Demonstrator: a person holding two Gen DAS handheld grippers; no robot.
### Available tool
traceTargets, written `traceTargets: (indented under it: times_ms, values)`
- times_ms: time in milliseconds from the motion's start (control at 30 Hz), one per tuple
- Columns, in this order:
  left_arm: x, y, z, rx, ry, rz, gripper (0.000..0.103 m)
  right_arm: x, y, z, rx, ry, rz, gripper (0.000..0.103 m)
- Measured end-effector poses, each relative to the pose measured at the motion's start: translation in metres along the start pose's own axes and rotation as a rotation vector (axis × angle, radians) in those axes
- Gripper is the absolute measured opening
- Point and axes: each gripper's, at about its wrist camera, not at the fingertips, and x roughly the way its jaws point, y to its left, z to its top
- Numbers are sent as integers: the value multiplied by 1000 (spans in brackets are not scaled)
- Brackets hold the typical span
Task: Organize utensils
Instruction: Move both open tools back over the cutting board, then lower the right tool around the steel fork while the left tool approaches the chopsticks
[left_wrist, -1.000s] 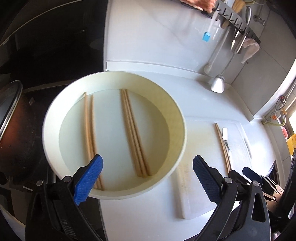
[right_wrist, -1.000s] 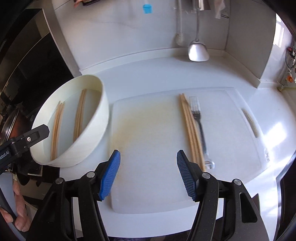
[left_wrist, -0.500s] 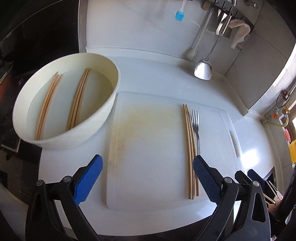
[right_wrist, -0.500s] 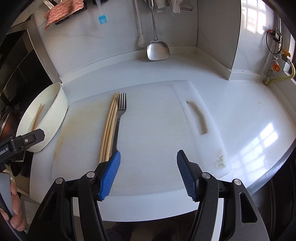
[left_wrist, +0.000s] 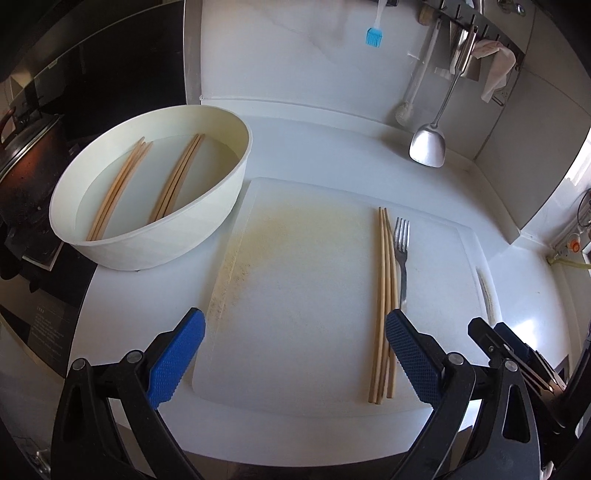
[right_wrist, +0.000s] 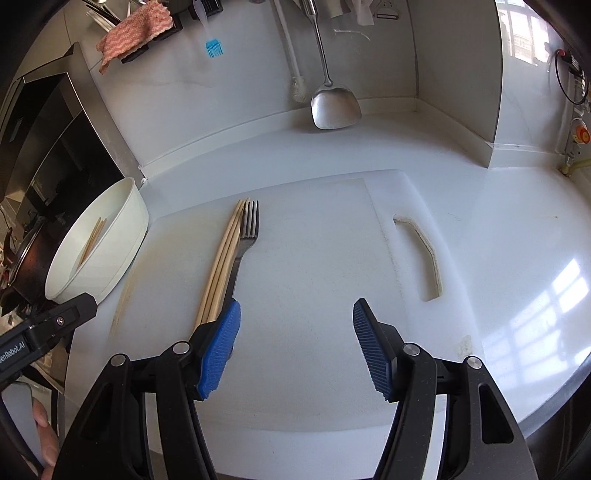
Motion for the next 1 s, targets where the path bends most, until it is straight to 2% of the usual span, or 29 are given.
traceTargets:
  times_ms: [267, 367, 1000]
  values:
    - [21, 9, -7, -8, -65, -30, 96, 33, 12, -3, -4, -41, 8, 61]
    - [25, 11, -8, 3, -99, -20, 96, 43, 18, -5, -20, -43, -6, 61]
    - [37, 25, -10, -26, -75, -39, 96, 61, 37, -2, -77, -43, -59, 61]
